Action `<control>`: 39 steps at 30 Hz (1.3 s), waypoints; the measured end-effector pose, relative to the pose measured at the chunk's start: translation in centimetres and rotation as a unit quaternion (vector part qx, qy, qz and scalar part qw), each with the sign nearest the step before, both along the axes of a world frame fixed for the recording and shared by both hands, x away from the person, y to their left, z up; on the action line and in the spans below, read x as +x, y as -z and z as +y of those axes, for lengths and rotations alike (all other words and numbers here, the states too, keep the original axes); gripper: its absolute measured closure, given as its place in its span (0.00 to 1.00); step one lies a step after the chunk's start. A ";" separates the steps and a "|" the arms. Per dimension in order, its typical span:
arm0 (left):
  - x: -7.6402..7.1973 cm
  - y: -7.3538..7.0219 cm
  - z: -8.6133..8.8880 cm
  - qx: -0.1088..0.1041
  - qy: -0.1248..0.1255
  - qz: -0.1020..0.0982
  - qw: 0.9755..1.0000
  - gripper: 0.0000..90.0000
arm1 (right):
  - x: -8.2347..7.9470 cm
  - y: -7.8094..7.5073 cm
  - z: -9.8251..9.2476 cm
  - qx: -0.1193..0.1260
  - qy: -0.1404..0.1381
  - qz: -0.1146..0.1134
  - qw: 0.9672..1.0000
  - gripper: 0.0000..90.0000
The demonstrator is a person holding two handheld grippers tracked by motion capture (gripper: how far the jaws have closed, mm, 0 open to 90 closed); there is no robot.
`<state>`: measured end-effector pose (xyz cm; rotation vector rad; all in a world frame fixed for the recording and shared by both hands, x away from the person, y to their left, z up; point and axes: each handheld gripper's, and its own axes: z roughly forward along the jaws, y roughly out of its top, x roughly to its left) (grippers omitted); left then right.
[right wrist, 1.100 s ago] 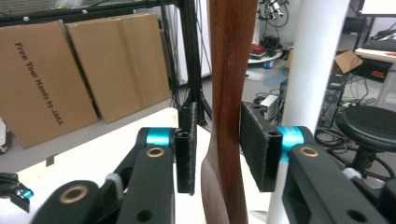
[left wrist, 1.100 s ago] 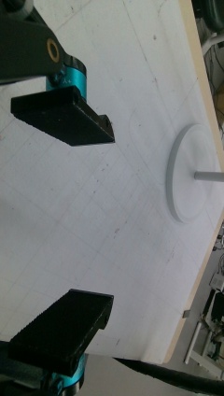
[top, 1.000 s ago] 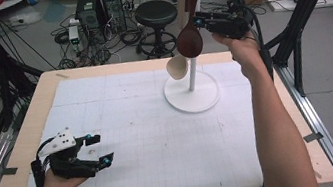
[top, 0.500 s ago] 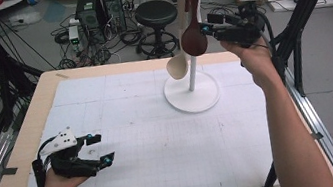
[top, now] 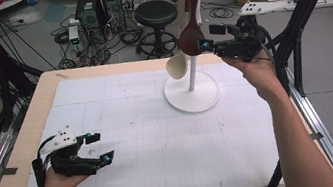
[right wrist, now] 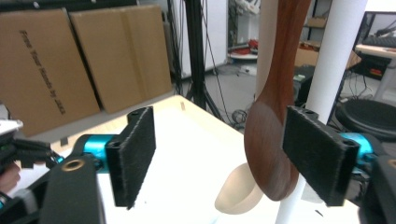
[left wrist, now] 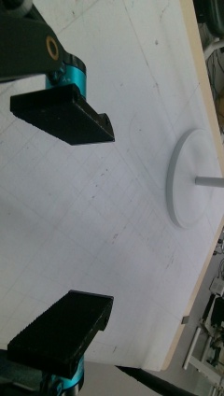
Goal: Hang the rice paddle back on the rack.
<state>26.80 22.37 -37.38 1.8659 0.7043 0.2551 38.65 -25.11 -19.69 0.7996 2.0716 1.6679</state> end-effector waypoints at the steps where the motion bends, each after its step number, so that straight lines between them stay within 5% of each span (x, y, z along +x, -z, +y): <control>1: 0.0 0.0 0.0 -0.001 -0.001 0.001 1.000 0.20 | -0.1 0.1 0.1 0.002 -0.002 0.000 1.000 0.27; 10: 0.2 0.0 0.1 0.001 -0.004 0.002 1.000 0.19 | -0.7 1.3 0.2 0.010 -0.004 0.002 1.000 0.24; 26: 0.3 0.0 0.3 -0.002 -0.011 0.005 1.000 0.18 | -1.7 1.6 1.1 -0.017 -0.011 0.005 1.000 0.18; 39: 0.5 0.1 0.4 -0.003 -0.015 0.007 1.000 0.17 | -2.7 5.2 0.3 -0.007 -0.007 0.026 1.000 0.17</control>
